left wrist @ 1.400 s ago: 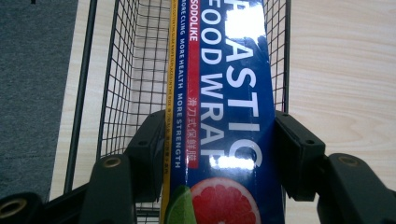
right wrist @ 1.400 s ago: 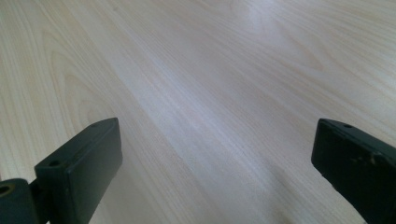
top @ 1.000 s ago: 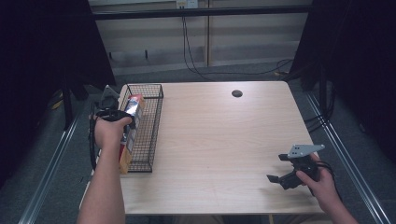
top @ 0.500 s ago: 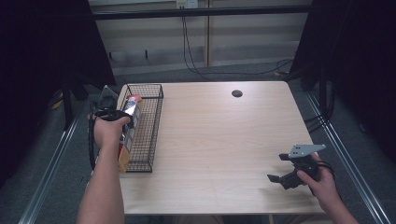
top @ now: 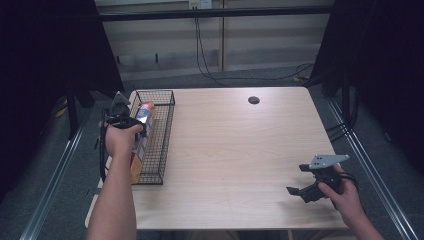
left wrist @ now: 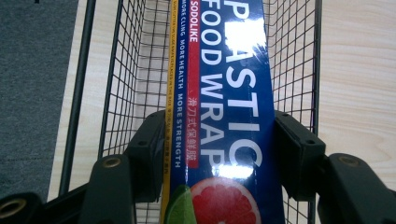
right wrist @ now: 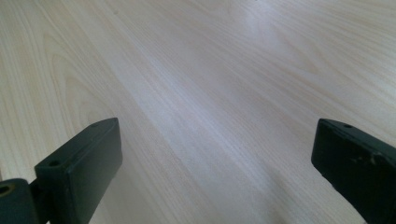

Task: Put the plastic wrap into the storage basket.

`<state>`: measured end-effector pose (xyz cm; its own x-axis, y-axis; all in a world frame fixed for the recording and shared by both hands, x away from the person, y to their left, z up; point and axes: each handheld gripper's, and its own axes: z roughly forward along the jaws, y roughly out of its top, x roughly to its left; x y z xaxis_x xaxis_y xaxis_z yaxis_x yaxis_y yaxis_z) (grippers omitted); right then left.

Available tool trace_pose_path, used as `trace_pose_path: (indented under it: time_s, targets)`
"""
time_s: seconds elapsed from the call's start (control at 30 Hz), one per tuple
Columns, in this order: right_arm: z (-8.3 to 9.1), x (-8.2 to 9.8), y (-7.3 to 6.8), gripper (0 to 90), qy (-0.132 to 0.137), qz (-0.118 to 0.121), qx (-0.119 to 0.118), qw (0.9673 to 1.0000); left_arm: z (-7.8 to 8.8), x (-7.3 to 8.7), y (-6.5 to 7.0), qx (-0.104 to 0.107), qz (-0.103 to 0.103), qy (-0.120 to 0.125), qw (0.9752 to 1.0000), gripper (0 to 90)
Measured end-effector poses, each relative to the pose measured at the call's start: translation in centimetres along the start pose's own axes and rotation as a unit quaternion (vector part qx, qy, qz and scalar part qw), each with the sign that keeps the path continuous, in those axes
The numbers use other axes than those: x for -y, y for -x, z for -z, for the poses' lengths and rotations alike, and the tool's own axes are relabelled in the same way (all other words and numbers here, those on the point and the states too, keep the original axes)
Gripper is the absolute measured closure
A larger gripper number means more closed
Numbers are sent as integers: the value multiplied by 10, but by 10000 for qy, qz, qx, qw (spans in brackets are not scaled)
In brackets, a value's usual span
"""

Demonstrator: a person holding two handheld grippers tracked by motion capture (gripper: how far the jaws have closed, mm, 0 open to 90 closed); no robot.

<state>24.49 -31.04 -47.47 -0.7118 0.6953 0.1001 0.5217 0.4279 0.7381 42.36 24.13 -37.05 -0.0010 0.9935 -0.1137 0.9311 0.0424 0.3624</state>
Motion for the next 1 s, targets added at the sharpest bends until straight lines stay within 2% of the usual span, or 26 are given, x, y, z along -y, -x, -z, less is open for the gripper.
trace_pose_path:
  time_s: [0.03, 0.07, 0.13, 0.2, 0.23, 0.27, 0.37, 0.4, 0.63, 0.77, 1.0]
  targets:
    - [0, 0, 0, 18, 0, 0, 0, 10000, -1, 0, 0, -26, -68, -12, 10000, 428]
    - [0, 0, 0, 18, -2, -7, 6, 10000, -2, 0, 2, 3, -5, -10, 10000, 427]
    - [0, 0, 0, 18, -7, 2, 0, 10000, -4, -1, 3, -1, -90, -37, 10000, 427]
    - [0, 0, -1, 17, -21, -2, -4, 10000, -5, -2, 4, 11, -70, -37, 10000, 427]
    - [0, 0, 0, 18, -16, 12, -5, 10000, -6, -2, 4, -29, -160, -53, 9999, 427]
    - [0, 0, 0, 18, -16, 12, -5, 10000, -7, -2, 5, 0, -119, -43, 9999, 427]
    - [0, 0, 0, 17, -5, 17, -5, 10000, -11, -3, 6, 41, -178, -39, 9998, 427]
    - [1, 0, -1, 18, -13, 13, 5, 10000, -15, -3, 7, -26, -199, -53, 9998, 426]
    - [1, 0, 0, 17, -14, 4, 0, 10000, -24, -2, 8, 18, -126, -124, 9998, 423]
    - [1, 0, -1, 18, -21, -6, 4, 10000, -29, -2, 9, 34, -167, -198, 9997, 422]
    - [1, 1, -2, 18, -43, 2, 2, 10000, -30, -2, 10, 25, -217, -173, 9996, 415]
